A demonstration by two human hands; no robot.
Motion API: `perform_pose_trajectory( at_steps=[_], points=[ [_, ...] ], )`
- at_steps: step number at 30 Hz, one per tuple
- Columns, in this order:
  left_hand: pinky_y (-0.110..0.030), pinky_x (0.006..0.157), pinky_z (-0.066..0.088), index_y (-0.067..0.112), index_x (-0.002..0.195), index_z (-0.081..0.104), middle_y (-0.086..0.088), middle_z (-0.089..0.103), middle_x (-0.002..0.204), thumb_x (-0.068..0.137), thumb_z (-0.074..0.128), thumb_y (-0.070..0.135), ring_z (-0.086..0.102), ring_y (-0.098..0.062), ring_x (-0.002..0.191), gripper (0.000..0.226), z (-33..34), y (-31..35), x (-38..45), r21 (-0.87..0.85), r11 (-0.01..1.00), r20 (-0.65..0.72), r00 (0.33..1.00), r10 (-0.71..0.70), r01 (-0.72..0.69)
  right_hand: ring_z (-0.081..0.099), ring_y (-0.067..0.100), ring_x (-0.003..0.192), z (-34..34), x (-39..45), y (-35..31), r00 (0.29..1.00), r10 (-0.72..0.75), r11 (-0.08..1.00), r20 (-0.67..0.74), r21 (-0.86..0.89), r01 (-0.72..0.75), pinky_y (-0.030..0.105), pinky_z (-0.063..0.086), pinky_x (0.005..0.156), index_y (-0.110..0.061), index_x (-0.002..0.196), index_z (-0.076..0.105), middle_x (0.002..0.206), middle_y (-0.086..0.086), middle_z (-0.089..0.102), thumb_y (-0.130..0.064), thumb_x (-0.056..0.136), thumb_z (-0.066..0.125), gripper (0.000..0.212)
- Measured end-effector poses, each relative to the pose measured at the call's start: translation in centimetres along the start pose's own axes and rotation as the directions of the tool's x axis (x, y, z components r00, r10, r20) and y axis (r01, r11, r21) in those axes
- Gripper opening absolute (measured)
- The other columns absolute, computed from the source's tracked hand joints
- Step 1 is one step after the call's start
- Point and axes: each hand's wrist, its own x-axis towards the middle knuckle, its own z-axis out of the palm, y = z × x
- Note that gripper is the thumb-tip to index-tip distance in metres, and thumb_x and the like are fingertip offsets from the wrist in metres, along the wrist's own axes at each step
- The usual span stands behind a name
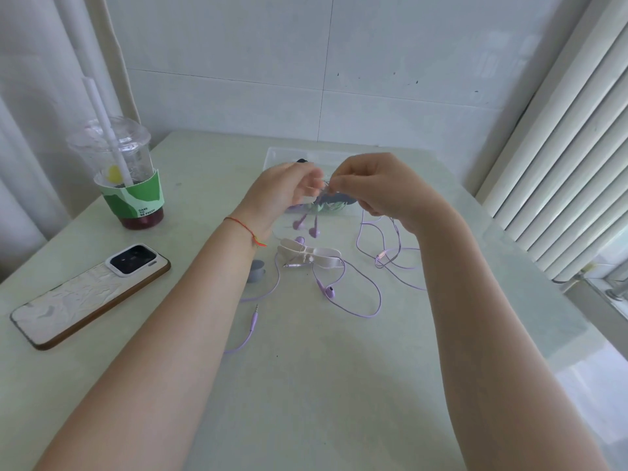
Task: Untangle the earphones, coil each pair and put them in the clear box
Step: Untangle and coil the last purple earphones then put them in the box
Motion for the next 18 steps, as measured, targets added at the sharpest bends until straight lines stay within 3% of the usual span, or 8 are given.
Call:
perform_pose_trajectory(
  at_steps=[1, 3, 4, 6, 8, 10, 15, 18],
  points=[
    [-0.030, 0.083, 0.050, 0.011, 0.098, 0.068, -0.006, 0.072, 0.089, 0.099, 0.048, 0.035, 0.069, -0.024, 0.088, 0.030, 0.1, 0.2, -0.2, -0.073, 0.997, 0.120, 0.993, -0.008, 0.016, 0.026, 0.012, 0.045, 0.1, 0.0, 0.0, 1.000, -0.009, 0.999, 0.019, -0.038, 0.010, 0.019, 0.021, 0.043, -0.010, 0.080, 0.070, 0.054, -0.003, 0.037, -0.019, 0.087, 0.065, 0.012],
    [-0.036, 0.074, 0.052, 0.006, 0.095, 0.064, -0.011, 0.064, 0.074, 0.103, 0.040, 0.038, 0.064, -0.028, 0.066, 0.040, 0.3, 0.3, -0.7, -0.095, 0.994, 0.294, 0.955, -0.026, 0.056, 0.028, 0.007, 0.040, 0.4, 0.0, 0.1, 0.999, -0.036, 0.996, 0.013, -0.082, 0.037, 0.015, 0.023, 0.041, -0.012, 0.080, 0.072, 0.053, -0.005, 0.042, -0.023, 0.087, 0.068, 0.013],
    [-0.034, 0.062, 0.050, 0.004, 0.093, 0.060, -0.009, 0.051, 0.063, 0.103, 0.041, 0.038, 0.051, -0.024, 0.051, 0.040, 0.4, 0.3, -1.0, -0.051, 0.997, 0.320, 0.947, -0.040, 0.059, 0.028, 0.006, 0.039, 0.5, 0.1, 0.2, 0.999, -0.044, 0.995, -0.006, -0.090, 0.044, 0.014, 0.023, 0.040, -0.012, 0.081, 0.072, 0.053, -0.004, 0.045, -0.025, 0.086, 0.070, 0.014],
    [-0.023, 0.045, 0.033, 0.005, 0.095, 0.058, -0.001, 0.025, 0.056, 0.102, 0.045, 0.037, 0.021, -0.015, 0.044, 0.036, 0.1, 0.3, -1.1, 0.047, 0.998, 0.313, 0.948, -0.063, 0.051, 0.028, 0.006, 0.038, 0.5, 0.3, 0.4, 0.997, -0.053, 0.994, -0.050, -0.102, 0.048, 0.015, 0.023, 0.041, -0.011, 0.083, 0.073, 0.053, -0.004, 0.046, -0.027, 0.084, 0.073, 0.016],
    [-0.020, 0.042, 0.018, 0.007, 0.085, 0.058, 0.005, 0.018, 0.051, 0.101, 0.048, 0.031, 0.014, -0.012, 0.043, 0.031, -0.3, 0.1, -1.0, 0.075, 0.995, 0.263, 0.962, -0.075, 0.057, 0.031, 0.005, 0.037, 0.4, 0.5, 0.7, 0.994, -0.052, 0.992, -0.097, -0.116, 0.041, 0.016, 0.026, 0.042, -0.011, 0.085, 0.071, 0.052, -0.006, 0.042, -0.025, 0.085, 0.072, 0.014],
    [-0.021, 0.043, 0.016, 0.012, 0.072, 0.053, 0.006, 0.021, 0.048, 0.100, 0.049, 0.025, 0.016, -0.011, 0.040, 0.031, -0.7, -0.2, -0.6, 0.011, 0.997, 0.198, 0.977, -0.081, 0.081, 0.035, 0.007, 0.041, 0.2, 0.7, 1.1, 0.993, -0.013, 0.995, -0.117, -0.099, 0.002, 0.019, 0.031, 0.045, -0.012, 0.087, 0.070, 0.056, -0.004, 0.044, -0.023, 0.087, 0.069, 0.011],
    [-0.026, 0.056, 0.044, 0.012, 0.062, 0.055, 0.003, 0.052, 0.048, 0.094, 0.052, 0.013, 0.052, -0.013, 0.044, 0.033, -0.8, -0.6, 0.6, -0.238, 0.967, -0.181, 0.974, -0.137, 0.092, 0.047, 0.015, 0.040, -0.6, 1.0, 2.1, 0.988, 0.083, 0.981, -0.131, -0.163, -0.104, 0.022, 0.042, 0.048, -0.011, 0.089, 0.067, 0.057, -0.001, 0.053, -0.018, 0.091, 0.063, 0.008],
    [-0.027, 0.055, 0.041, 0.009, 0.059, 0.052, 0.000, 0.051, 0.043, 0.087, 0.047, 0.007, 0.054, -0.017, 0.040, 0.029, -1.6, -0.9, 1.2, -0.310, 0.950, -0.400, 0.901, -0.169, 0.041, 0.051, 0.014, 0.042, -1.0, 1.0, 2.4, 0.979, 0.150, 0.978, -0.136, -0.123, -0.167, 0.020, 0.048, 0.047, -0.007, 0.088, 0.069, 0.063, 0.004, 0.056, -0.011, 0.090, 0.059, 0.012]
  ],
)
